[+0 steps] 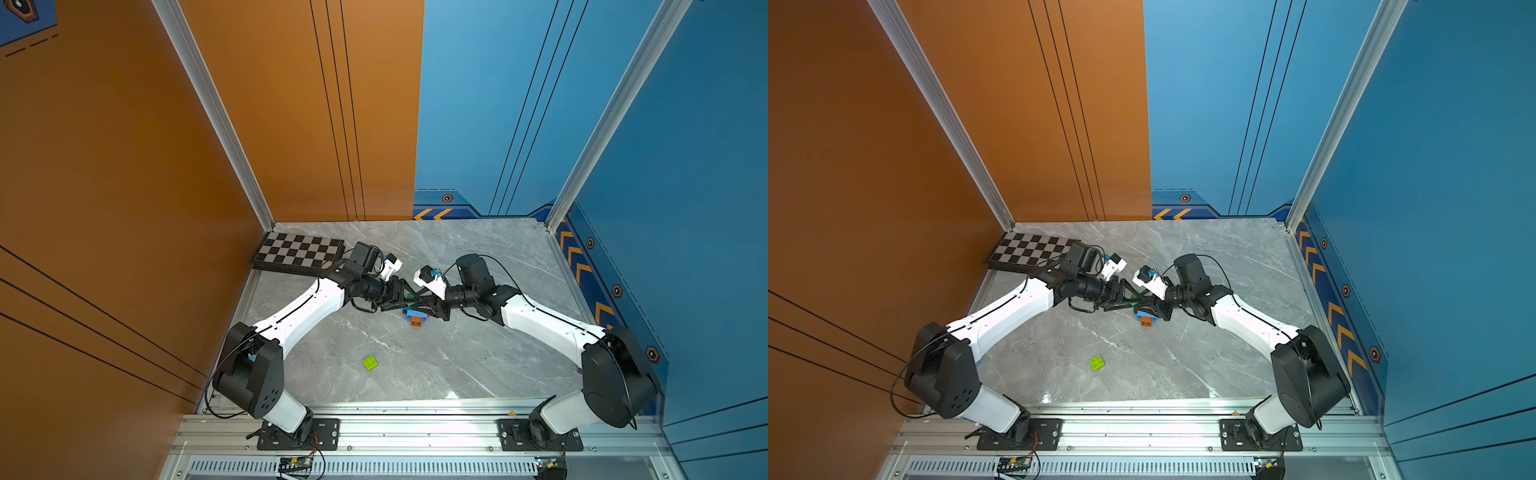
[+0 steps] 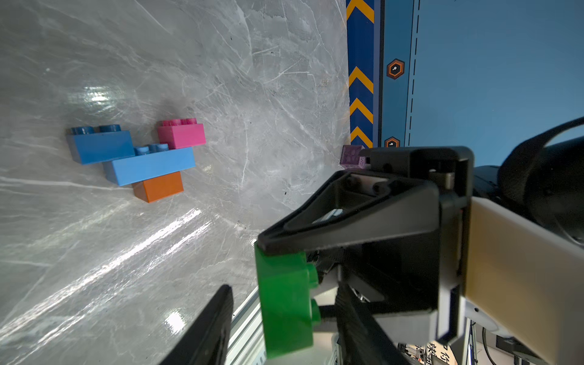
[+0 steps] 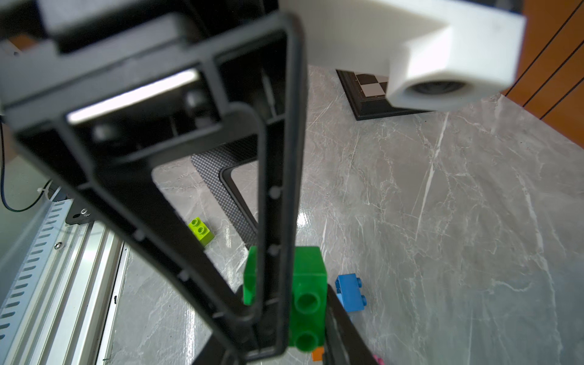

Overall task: Assemble the letter v with lego
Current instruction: Pick up the lego brick from the center of the board, then place the lego brick at the center of the board.

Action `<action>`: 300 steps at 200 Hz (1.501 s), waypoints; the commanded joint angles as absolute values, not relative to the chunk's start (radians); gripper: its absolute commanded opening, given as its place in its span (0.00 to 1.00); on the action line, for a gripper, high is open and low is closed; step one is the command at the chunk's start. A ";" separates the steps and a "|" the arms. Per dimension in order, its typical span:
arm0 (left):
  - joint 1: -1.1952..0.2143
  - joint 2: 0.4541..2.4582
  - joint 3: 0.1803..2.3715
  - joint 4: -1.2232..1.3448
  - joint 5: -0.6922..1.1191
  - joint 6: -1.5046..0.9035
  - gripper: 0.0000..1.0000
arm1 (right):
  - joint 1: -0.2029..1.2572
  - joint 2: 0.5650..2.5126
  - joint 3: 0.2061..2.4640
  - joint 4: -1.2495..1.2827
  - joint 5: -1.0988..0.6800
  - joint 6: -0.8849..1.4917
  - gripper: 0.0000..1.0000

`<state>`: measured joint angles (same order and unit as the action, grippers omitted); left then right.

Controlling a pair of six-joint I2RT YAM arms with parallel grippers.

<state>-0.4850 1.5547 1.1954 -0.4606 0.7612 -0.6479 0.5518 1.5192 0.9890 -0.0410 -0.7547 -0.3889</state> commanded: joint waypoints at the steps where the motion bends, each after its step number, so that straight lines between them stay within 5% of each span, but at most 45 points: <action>1: -0.495 1.578 1.221 -0.471 0.764 -0.643 0.44 | 0.561 1.531 1.023 -0.042 -0.726 -0.392 0.06; 29: -0.493 1.580 1.226 -0.471 0.742 -0.659 0.21 | 0.564 1.534 1.028 -0.045 -0.684 -0.369 0.24; 59: -0.479 1.566 1.225 -0.471 0.654 -0.714 0.10 | 0.571 1.519 1.021 -0.072 -0.582 -0.312 0.61; 94: -0.451 1.547 1.196 -0.487 0.388 -0.847 0.06 | 0.587 1.404 0.924 -0.064 -0.437 -0.178 0.76; 147: -0.479 1.732 1.270 -0.521 -0.062 -1.119 0.02 | 0.736 1.196 0.796 -0.181 0.039 0.088 0.79; 218: -0.550 2.069 1.561 -0.607 -0.238 -1.246 0.03 | 0.785 0.869 0.560 -0.201 0.116 0.258 0.79; 300: -0.554 2.158 1.618 -0.620 -0.200 -1.239 0.42 | 0.783 0.759 0.512 -0.251 0.121 0.265 0.80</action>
<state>-0.5575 2.1269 1.5913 -0.5732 -0.1986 -1.2438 0.7799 0.7612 0.5247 -0.2111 0.1097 0.2401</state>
